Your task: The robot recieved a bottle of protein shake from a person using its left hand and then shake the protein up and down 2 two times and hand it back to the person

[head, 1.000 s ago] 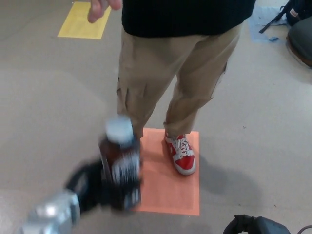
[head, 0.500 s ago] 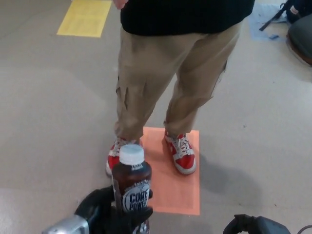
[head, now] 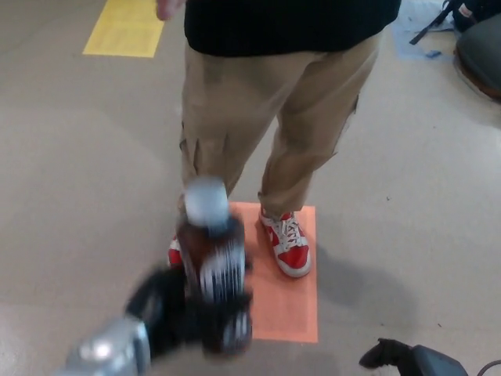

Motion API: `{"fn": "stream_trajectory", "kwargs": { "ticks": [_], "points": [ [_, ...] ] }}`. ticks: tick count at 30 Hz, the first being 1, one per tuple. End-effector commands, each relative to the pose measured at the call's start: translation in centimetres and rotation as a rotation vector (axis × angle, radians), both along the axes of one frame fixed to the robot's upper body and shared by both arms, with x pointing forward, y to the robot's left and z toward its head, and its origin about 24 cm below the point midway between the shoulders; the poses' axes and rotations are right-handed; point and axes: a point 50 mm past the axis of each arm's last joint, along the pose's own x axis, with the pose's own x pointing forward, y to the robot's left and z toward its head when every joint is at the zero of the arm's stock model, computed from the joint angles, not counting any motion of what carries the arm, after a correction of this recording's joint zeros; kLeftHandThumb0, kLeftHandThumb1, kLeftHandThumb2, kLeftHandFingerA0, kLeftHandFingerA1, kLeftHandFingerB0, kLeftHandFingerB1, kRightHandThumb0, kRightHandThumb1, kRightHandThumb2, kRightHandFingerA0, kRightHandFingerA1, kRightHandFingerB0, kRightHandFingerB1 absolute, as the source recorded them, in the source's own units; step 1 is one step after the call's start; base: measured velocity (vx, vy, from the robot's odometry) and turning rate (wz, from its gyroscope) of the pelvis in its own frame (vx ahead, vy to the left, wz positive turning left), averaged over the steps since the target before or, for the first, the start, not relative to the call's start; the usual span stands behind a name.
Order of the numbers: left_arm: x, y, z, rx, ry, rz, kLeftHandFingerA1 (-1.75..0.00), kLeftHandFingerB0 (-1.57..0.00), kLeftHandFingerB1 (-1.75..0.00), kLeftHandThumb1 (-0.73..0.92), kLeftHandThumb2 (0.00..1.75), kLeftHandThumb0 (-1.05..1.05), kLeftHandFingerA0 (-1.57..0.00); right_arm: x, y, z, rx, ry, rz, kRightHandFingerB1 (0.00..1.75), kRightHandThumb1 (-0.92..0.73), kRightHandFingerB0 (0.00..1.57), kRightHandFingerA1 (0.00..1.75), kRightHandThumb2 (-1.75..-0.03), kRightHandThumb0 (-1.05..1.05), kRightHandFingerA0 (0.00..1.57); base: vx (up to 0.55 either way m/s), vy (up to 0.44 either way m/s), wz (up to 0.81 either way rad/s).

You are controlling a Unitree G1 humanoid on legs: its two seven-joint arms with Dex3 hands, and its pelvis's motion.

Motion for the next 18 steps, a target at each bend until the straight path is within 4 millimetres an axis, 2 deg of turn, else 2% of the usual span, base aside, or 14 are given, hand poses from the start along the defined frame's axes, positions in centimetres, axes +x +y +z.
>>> {"fn": "stream_trajectory", "kwargs": {
  "ticks": [1,3,4,5,9,13,15,17,18],
  "points": [
    [0.1,0.4,-0.2,0.053,-0.046,-0.034,-1.57,-0.76,-1.02,0.79,0.71,-0.2,-0.78,-0.2,-0.7,-0.3,-0.031,0.044,0.0,0.42,-0.73,0.09,0.56,-1.09,-0.92,0.27,0.0,0.0,0.0],
    [0.3,0.3,0.1,0.039,-0.06,-0.035,-1.6,-0.75,-1.02,0.79,0.67,-0.21,-0.75,-0.1,-0.7,-0.3,-0.026,0.054,-0.002,0.45,-0.68,0.09,0.55,-1.07,-0.85,0.23,0.0,0.0,0.0],
    [0.4,0.3,0.3,0.038,-0.066,-0.033,-1.55,-0.77,-1.0,0.79,0.72,-0.22,-0.77,0.0,-0.7,-0.3,-0.028,0.066,0.001,0.44,-0.68,0.08,0.53,-1.06,-0.84,0.21,0.0,0.0,0.0],
    [0.6,0.3,0.6,0.04,-0.072,-0.032,-1.55,-0.76,-1.02,0.79,0.71,-0.21,-0.78,0.0,-0.7,-0.3,-0.032,0.069,0.005,0.35,-0.87,0.18,0.47,-0.66,-0.84,0.29,0.0,0.0,0.0],
    [0.8,0.2,1.5,0.028,-0.093,-0.031,-1.62,-0.75,-1.02,0.8,0.67,-0.19,-0.77,0.0,-0.7,-0.3,-0.039,0.072,0.013,0.35,-0.86,0.21,0.47,-0.66,-0.82,0.3,0.0,0.0,0.0],
    [0.9,-0.1,3.2,0.016,-0.166,-0.051,-1.59,-0.74,-1.02,0.81,0.71,-0.19,-0.8,-0.3,-0.8,-0.5,-0.055,0.077,0.022,0.36,-0.89,0.22,0.46,-0.67,-0.83,0.28,0.0,0.0,0.0],
    [1.0,-0.1,3.9,0.0,-0.182,-0.053,-1.6,-0.7,-1.0,0.81,0.68,-0.19,-0.76,-0.2,-0.8,-0.4,-0.053,0.078,0.024,0.36,-0.89,0.23,0.45,-0.67,-0.83,0.29,0.0,0.0,0.0],
    [1.2,-0.2,4.8,-0.001,-0.206,-0.056,-1.6,-0.71,-0.98,0.82,0.66,-0.2,-0.74,-0.1,-0.8,-0.4,-0.043,0.09,0.018,0.35,-0.88,0.22,0.45,-0.68,-0.83,0.29,0.0,0.0,0.0],
    [1.5,-0.5,6.3,-0.023,-0.247,-0.064,-1.61,-0.74,-0.98,0.82,0.66,-0.18,-0.74,0.0,-0.8,-0.4,-0.033,0.104,0.01,0.34,-0.88,0.23,0.45,-0.68,-0.82,0.29,0.0,0.0,0.0]
  ]
}}
